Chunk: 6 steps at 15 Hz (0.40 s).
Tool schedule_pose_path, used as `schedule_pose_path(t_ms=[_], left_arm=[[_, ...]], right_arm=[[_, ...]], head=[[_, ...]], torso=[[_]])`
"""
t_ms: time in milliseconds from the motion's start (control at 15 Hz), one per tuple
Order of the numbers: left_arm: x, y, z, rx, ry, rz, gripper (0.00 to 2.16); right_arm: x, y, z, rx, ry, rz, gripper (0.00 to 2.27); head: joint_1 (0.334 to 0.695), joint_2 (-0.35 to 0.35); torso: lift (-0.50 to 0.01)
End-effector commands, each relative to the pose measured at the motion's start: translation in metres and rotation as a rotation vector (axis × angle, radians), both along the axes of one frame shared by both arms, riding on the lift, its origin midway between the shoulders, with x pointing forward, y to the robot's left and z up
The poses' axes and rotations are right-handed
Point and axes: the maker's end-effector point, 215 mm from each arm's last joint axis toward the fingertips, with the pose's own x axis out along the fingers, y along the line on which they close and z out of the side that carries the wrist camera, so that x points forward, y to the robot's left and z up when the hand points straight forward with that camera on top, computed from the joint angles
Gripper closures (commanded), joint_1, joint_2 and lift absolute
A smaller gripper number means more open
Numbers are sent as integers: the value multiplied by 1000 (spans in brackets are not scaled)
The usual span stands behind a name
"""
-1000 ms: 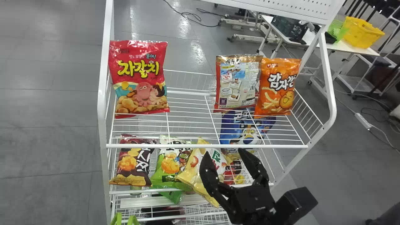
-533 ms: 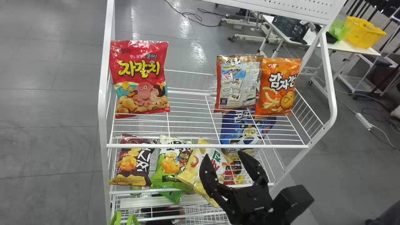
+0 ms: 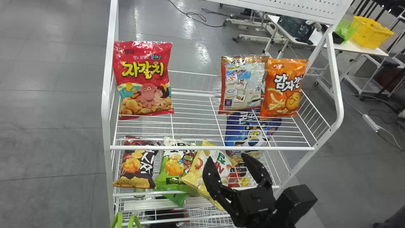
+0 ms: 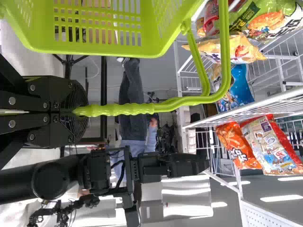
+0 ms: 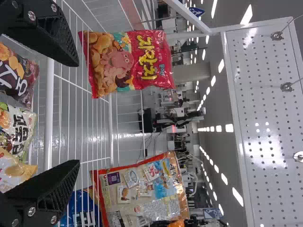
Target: Hold basket handle with left hand then pick spicy shrimp crackers with right hand and place into basket
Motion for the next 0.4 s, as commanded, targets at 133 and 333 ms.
schedule_pose_path(t_ms=[133,333], left_arm=[[0,-1,1,-7,2,5,1889],[-1,3,0,-7,5,12,1889]], right_arm=[[0,1,-1,-18,1,3,76],[0,2,0,-16,1,4,80]], head=[[695,-322],[695,-319]], torso=[[-37],[-37]])
